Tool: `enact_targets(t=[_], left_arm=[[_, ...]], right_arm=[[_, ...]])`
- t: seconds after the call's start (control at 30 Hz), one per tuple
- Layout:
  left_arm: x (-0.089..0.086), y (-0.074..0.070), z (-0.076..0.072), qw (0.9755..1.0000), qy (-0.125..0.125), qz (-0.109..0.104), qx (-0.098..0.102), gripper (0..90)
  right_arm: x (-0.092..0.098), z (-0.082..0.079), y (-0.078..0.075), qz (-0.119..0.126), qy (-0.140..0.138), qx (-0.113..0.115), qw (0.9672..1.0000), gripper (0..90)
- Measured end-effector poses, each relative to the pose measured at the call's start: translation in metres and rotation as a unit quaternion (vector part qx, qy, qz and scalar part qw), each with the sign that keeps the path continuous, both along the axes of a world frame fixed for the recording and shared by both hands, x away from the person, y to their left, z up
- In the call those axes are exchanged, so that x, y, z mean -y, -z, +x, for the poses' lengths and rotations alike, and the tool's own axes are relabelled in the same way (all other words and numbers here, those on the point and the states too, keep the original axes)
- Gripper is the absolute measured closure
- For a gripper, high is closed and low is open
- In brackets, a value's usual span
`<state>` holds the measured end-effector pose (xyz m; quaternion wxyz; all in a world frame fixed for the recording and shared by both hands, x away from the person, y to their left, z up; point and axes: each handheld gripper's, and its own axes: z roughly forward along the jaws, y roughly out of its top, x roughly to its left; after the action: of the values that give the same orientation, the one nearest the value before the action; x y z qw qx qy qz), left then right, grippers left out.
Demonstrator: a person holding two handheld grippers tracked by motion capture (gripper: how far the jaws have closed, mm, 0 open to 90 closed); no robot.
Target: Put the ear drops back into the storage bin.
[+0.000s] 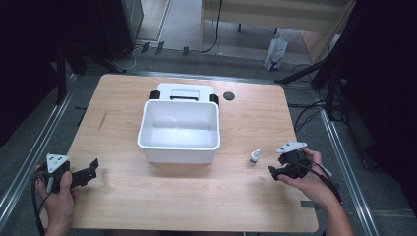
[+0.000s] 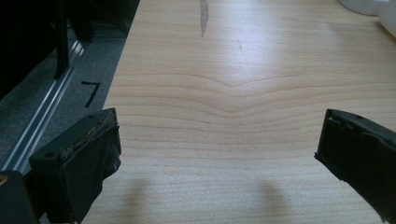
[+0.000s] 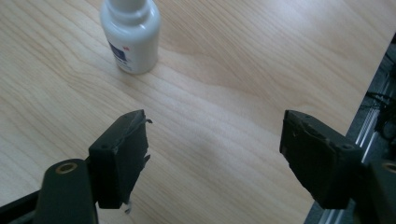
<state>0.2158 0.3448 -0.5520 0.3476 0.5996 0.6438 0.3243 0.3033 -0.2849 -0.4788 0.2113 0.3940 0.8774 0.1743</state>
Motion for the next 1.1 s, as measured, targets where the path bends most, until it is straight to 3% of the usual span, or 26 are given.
enact_targets(t=[0.13,0.33,0.4,0.47,0.6,0.67,0.77,0.8,0.87,1.1], left_arm=[[0.000,0.000,0.000,1.0000,0.000,0.000,-0.001,0.4],[0.000,0.000,0.000,1.0000,0.001,0.000,-0.002,0.4],[0.000,0.000,0.001,1.0000,0.001,-0.001,-0.002,0.4],[0.000,0.000,0.001,1.0000,0.001,-0.002,-0.003,0.4],[0.000,0.000,0.001,1.0000,0.003,-0.001,-0.004,0.4],[0.000,0.000,0.001,1.0000,0.004,-0.002,-0.004,0.4],[0.000,0.000,0.001,1.0000,0.003,-0.002,-0.004,0.4],[-0.001,0.000,0.001,1.0000,0.004,-0.003,-0.004,0.4],[-0.001,0.000,0.001,1.0000,0.004,-0.003,-0.004,0.4],[-0.001,0.000,0.001,1.0000,0.005,-0.004,-0.005,0.4]], right_arm=[[-0.011,0.011,-0.016,-0.011,-0.036,-0.025,0.9990,31.9],[-0.028,0.023,-0.029,-0.028,-0.090,-0.064,0.9935,38.8],[-0.029,0.024,-0.030,-0.031,-0.096,-0.070,0.9924,40.0],[-0.037,0.029,-0.031,-0.059,-0.116,-0.077,0.9885,43.2],[-0.045,0.035,-0.035,-0.059,-0.130,-0.107,0.9838,52.7],[-0.050,0.041,-0.037,-0.059,-0.130,-0.137,0.9802,57.9],[-0.054,0.046,-0.037,-0.056,-0.132,-0.151,0.9782,59.7],[-0.059,0.052,-0.036,-0.054,-0.125,-0.178,0.9747,61.0],[-0.063,0.057,-0.035,-0.050,-0.117,-0.198,0.9720,62.1],[-0.072,0.062,-0.034,-0.061,-0.104,-0.189,0.9744,65.9]])
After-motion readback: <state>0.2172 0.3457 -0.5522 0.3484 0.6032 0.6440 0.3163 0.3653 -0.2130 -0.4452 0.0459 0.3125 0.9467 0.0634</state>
